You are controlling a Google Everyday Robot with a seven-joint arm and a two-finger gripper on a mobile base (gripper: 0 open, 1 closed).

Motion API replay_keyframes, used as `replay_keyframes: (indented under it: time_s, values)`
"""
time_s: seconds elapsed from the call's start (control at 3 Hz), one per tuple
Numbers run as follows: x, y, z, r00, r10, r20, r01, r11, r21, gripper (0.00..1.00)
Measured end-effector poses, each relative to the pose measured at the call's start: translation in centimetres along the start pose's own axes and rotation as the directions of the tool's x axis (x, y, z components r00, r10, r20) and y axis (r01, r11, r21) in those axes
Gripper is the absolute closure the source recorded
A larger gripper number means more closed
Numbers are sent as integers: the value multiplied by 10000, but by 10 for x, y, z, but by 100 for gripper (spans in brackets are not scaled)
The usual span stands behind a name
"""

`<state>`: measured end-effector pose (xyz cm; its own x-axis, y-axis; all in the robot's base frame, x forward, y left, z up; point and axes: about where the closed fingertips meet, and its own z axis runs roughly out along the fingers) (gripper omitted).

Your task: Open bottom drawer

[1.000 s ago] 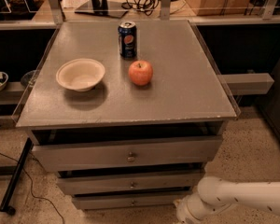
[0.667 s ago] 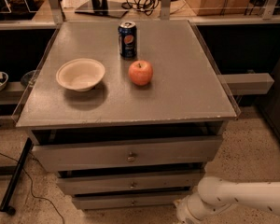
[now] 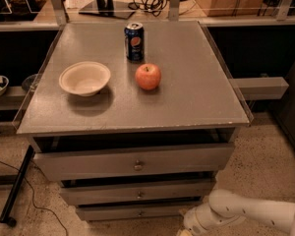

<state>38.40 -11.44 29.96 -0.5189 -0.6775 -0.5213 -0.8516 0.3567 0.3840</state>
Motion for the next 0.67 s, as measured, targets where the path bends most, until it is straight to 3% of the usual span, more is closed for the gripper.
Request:
replay_keyframes:
  time_s: [0.67]
  values:
    - [-1,-9,14,9999,-57,96,56,10000,1,0]
